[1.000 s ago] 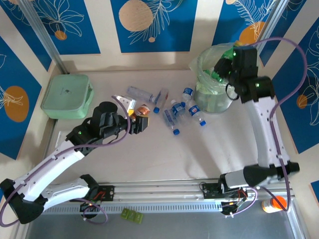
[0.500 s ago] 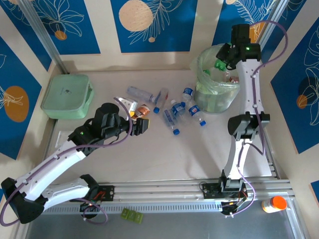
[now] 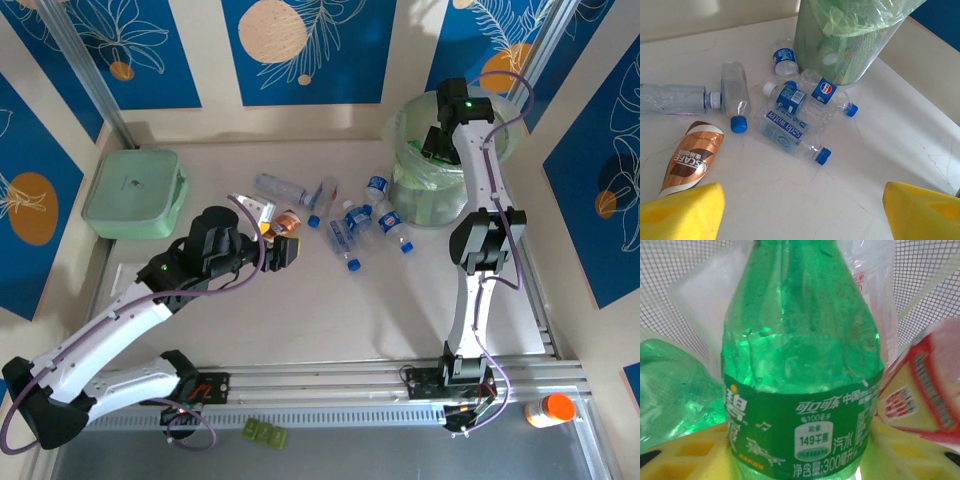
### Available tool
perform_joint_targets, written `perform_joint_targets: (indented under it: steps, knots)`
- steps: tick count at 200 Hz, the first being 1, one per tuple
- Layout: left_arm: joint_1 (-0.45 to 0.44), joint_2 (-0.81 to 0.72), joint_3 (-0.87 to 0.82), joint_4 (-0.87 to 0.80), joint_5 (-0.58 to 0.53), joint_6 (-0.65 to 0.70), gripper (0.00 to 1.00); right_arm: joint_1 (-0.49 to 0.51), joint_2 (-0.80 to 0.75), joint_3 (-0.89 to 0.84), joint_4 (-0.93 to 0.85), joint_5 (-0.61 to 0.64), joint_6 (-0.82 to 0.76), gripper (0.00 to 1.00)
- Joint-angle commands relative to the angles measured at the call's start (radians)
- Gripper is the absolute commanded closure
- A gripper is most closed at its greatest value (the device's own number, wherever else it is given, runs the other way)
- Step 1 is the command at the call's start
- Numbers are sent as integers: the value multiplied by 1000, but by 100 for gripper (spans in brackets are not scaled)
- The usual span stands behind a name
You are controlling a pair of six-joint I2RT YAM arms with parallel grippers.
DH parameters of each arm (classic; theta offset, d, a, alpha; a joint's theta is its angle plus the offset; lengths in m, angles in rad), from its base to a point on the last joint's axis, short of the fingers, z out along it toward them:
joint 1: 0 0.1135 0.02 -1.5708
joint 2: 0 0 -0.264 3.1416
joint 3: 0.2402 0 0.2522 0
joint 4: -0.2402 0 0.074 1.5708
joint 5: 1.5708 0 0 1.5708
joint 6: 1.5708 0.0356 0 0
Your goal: Put the plastic bottles in the bin
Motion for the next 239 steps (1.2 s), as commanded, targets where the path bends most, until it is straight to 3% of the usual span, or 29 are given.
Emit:
perform_joint_targets:
  steps: [1,47,117,164,201,239]
  knots:
    - [10,11,0,9,13,-4,18,-2,34,6,-13,-14,-40,41]
    - [17,11,-1,9,2,-2,17,1,58,61,-46,-13,-39,28]
    - [25,9,-1,7,-4,2,16,11,-92,84,-26,42,-58,9]
    - [29,-1,-3,3,-25,10,16,15,-182,58,-25,70,-58,9]
    - [31,-6,-3,0,-42,8,15,83,-306,-27,24,78,-67,12]
    - [33,-7,-2,-16,-65,8,15,197,-524,-271,155,47,-106,17]
